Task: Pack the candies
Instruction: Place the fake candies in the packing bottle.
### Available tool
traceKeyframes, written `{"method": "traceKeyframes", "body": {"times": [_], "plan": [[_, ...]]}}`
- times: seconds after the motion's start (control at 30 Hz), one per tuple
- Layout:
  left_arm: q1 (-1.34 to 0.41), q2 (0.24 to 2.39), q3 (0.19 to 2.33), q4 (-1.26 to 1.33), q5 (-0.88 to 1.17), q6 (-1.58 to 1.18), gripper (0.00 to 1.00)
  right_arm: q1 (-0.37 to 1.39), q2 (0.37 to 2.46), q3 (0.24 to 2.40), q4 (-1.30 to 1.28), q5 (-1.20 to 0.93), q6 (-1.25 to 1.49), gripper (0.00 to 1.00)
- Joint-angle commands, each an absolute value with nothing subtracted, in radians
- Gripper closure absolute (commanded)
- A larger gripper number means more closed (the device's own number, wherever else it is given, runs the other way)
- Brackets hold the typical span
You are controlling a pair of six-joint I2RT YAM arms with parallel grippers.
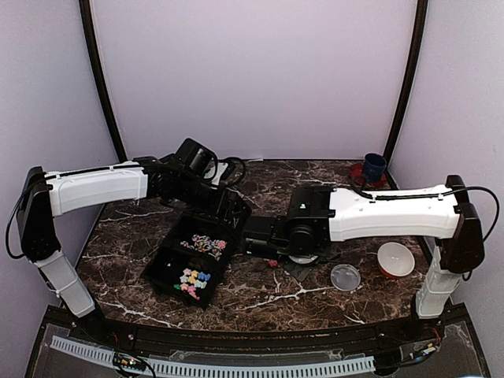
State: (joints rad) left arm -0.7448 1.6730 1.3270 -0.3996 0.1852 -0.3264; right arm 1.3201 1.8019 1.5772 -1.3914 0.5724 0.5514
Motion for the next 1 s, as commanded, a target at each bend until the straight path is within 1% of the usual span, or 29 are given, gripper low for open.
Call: {"method": "traceKeyframes", "body": {"times": [0.0,0.43,0.67,0.97], "plan": [[-0.751,1.623,1.286,-0.388,0.156,-0.333,0.23,1.315,1.837,1.602,-1.419,0.559,0.522,1.00],[-0.750,1.630,1.243,-0.348,0.171,-0.355,0.23,1.297,1.845,1.687,-1.417,0.602,0.411,1.00],[-0.750,1.620,1.228,-0.339,0.179,-0.365,0.23,1.281,1.870,1.712,-1.416,0.542,0.384,1.00],[-0.750,1.605,1.203,-0.334,0.171,-0.364,0.23,1.265,1.882,1.668,-1.419,0.483,0.403,1.00]]}}
